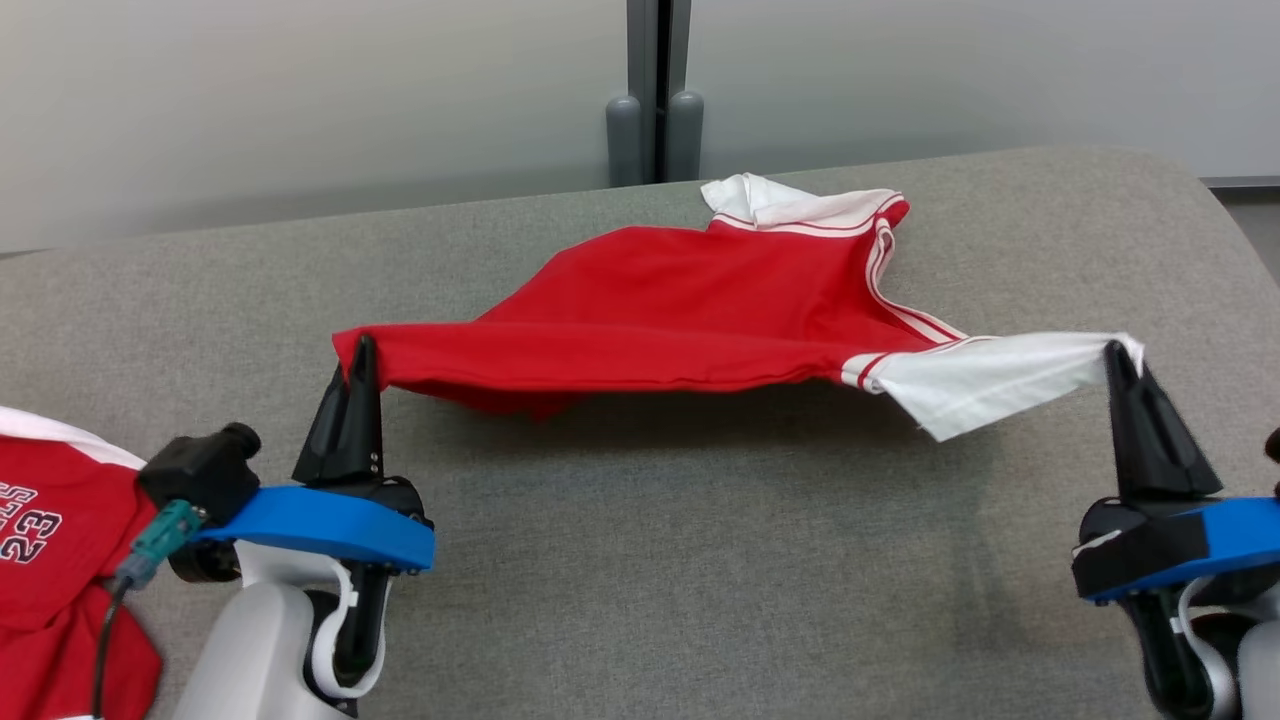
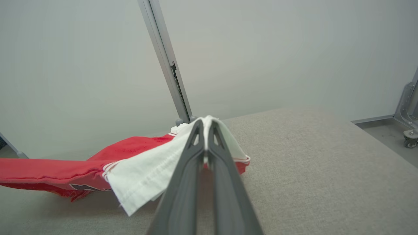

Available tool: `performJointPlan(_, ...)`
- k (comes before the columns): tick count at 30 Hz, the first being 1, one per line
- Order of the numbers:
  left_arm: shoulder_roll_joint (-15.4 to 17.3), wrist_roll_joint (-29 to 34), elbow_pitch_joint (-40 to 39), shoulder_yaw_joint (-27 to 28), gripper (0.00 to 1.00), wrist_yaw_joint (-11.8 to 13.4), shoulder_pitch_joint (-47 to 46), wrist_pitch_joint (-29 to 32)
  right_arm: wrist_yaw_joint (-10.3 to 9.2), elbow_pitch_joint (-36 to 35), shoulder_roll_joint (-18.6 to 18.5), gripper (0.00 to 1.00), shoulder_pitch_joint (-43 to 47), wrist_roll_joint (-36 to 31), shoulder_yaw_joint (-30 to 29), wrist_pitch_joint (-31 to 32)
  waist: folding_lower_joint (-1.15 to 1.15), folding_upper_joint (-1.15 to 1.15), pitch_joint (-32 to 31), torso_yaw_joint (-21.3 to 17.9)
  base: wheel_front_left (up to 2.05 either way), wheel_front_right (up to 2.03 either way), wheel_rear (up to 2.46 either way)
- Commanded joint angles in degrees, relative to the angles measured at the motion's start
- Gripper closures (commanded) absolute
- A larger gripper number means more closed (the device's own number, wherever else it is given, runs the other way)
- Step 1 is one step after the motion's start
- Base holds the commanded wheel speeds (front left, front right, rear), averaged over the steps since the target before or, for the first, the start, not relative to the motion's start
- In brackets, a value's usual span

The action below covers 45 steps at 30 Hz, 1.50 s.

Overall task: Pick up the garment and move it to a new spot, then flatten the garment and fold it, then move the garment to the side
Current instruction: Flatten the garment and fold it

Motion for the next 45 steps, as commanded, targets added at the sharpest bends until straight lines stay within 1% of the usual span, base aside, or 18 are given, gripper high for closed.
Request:
performJointPlan(1, 0.9, -0.7, -2.9, 0.3, 1.0, 0.0, 1.1, 1.2, 0.03, -2.4, -0.1, 1.0, 0.2, -0.6, -0.6, 0.9, 0.0, 0.0, -0.6, -0.3, 0.0, 0.0, 0.0)
performJointPlan(7, 3.8, -4.6, -22.3, 1.7, 1.0, 2.0, 3.5, 11.7, 0.03, -16.4, -0.1, 1.0, -2.6, -3.4, -3.6, 6.9, 0.0, 0.0, -1.2, -0.2, 0.0, 0.0, 0.0)
performJointPlan(10, 6.6, -5.5, -30.6, 1.3, 1.0, 2.7, 3.6, 18.1, 0.03, -22.1, -0.4, 1.0, -4.9, -5.6, -4.9, 10.5, 0.0, 0.0, -0.6, 0.2, 0.0, 0.0, 0.0)
performJointPlan(13, 9.5, -5.8, -35.4, 1.7, 1.0, 3.4, 1.5, 23.3, 0.03, -24.5, -2.2, 1.0, -8.6, -6.4, -5.1, 13.8, 0.0, 0.0, 0.7, 0.4, 0.0, 0.0, 0.0)
performJointPlan(15, 11.6, -4.4, -36.5, 1.8, 1.0, 3.9, -0.4, 25.9, 0.02, -22.9, -3.5, 1.0, -11.3, -5.1, -5.0, 16.1, 0.0, 0.0, 2.2, 0.4, 0.0, 0.0, 0.0)
performJointPlan(16, 13.0, -3.0, -36.1, 1.5, 1.0, 4.0, -1.4, 27.0, 0.03, -21.3, -5.0, 1.0, -13.1, -4.3, -4.4, 16.9, 0.0, 0.0, 3.1, 0.4, 0.0, 0.0, 0.0)
performJointPlan(18, 12.6, -3.6, -34.7, 1.0, 1.0, 4.1, -3.9, 28.7, 0.02, -17.0, -6.5, 1.0, -17.2, -2.4, -3.8, 18.3, 0.0, 0.0, 5.2, 0.3, 0.0, 0.0, 0.0)
performJointPlan(20, 14.2, -2.4, -32.2, 0.8, 1.0, 3.6, -7.5, 29.9, 0.02, -11.6, -8.1, 1.0, -21.7, -1.6, -3.1, 18.5, 0.0, 0.0, 7.8, 0.2, 0.0, 0.0, 0.0)
performJointPlan(22, 15.7, -0.1, -28.9, 0.3, 1.0, 3.3, -11.5, 30.4, 0.03, -5.4, -8.2, 1.0, -27.2, -1.0, -2.2, 17.7, 0.0, 0.0, 10.6, 0.0, 0.0, 0.0, 0.0)
performJointPlan(24, 16.5, 1.9, -25.2, -0.8, 1.0, 2.8, -15.9, 30.4, 0.03, 0.8, -8.6, 1.0, -32.9, -1.6, -1.1, 16.2, 0.0, 0.0, 13.1, -0.2, 0.0, 0.0, 0.0)
performJointPlan(26, 17.2, 3.7, -21.2, -1.3, 1.0, 2.2, -21.3, 29.9, 0.02, 6.5, -9.0, 1.0, -39.0, -3.0, 0.0, 13.9, 0.0, 0.0, 15.2, -0.3, 0.0, 0.0, 0.0)
performJointPlan(27, 17.5, 5.2, -17.3, -1.7, 1.0, 1.8, -26.7, 28.4, 0.03, 11.7, -9.1, 1.0, -45.2, -4.4, 0.9, 10.6, 0.0, 0.0, 16.8, -0.4, 0.0, 0.0, 0.0)
performJointPlan(30, 17.3, 7.3, -11.1, -2.6, 1.0, 1.0, -34.4, 25.2, 0.02, 18.0, -9.4, 1.0, -53.7, -6.6, 1.1, 4.7, 0.0, 0.0, 17.4, 0.0, 0.0, 0.0, 0.0)
performJointPlan(35, 16.7, 10.0, -3.5, -3.2, 1.0, 0.5, -46.1, 19.2, 0.01, 24.2, -11.3, 1.0, -65.2, -8.5, -0.8, -4.8, 0.0, 0.0, 16.3, 0.8, 0.0, 0.0, 0.0)
performJointPlan(38, 15.7, 10.8, -0.6, -3.3, 1.0, 0.5, -50.3, 14.3, 0.0, 26.1, -12.2, 1.0, -69.1, -9.6, -1.9, -10.5, 0.0, 0.0, 15.2, 1.3, 0.0, 0.0, 0.0)
performJointPlan(40, 15.0, 10.9, 0.4, -3.0, 1.0, 0.4, -51.8, 11.5, 0.0, 26.9, -13.0, 1.0, -70.2, -10.3, -1.8, -13.4, 0.0, 0.0, 14.9, 1.5, 0.0, 0.0, 0.0)
performJointPlan(42, 14.6, 11.0, 1.2, -3.5, 1.0, 0.3, -52.4, 9.7, 0.0, 27.8, -14.0, 1.0, -70.3, -10.5, -1.1, -14.5, 0.0, 0.0, 15.4, 1.7, 0.0, 0.0, 0.0)
performJointPlan(45, 14.7, 11.3, 2.3, -4.5, 1.0, 0.0, -50.2, 7.1, 0.0, 29.2, -15.4, 1.0, -67.2, -10.7, 0.0, -15.6, 0.0, 0.0, 16.5, 1.7, 0.0, 0.0, 0.0)
